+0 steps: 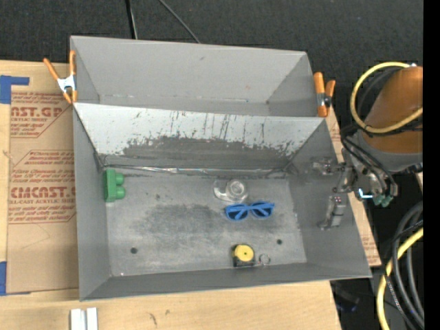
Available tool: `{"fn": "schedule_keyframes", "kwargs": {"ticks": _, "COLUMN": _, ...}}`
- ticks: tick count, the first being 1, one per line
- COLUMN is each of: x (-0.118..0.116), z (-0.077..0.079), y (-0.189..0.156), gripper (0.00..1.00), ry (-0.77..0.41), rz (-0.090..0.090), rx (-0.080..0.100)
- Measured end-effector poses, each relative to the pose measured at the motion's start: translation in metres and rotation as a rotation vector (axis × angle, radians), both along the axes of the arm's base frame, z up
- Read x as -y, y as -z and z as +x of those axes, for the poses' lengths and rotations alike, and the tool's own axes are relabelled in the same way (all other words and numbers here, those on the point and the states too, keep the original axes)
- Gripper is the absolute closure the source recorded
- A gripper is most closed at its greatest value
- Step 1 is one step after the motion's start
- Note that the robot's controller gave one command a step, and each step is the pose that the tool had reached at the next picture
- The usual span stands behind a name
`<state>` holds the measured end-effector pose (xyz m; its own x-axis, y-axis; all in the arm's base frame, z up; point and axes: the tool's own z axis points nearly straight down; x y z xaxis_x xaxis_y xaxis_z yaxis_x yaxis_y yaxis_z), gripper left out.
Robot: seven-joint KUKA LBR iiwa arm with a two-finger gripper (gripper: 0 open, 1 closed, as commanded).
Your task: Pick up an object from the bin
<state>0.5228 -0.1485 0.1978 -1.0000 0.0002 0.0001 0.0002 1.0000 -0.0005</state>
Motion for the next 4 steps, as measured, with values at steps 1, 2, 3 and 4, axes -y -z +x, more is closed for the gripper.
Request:
{"fn": "schedule_keyframes", "kwargs": {"ticks": 1, "x": -0.0892, "z": 0.0504, "y": 0.1118, "gripper": 0.0, "ry": 0.109, "rz": 0.005, "rx": -0.004}}
{"fn": "schedule_keyframes", "kwargs": {"ticks": 2, "x": -0.0841, "z": 0.0511, "y": 0.1077, "gripper": 1.0, "ry": 0.114, "rz": 0.0, "rx": 0.001}}
{"fn": "schedule_keyframes", "kwargs": {"ticks": 3, "x": -0.084, "z": 0.0511, "y": 0.1077, "gripper": 0.0, "ry": 0.113, "rz": 0.0, "rx": 0.001}}
{"fn": "schedule_keyframes", "kwargs": {"ticks": 4, "x": -0.0841, "z": 0.0511, "y": 0.1078, "gripper": 1.0, "ry": 0.113, "rz": 0.0, "rx": 0.001}}
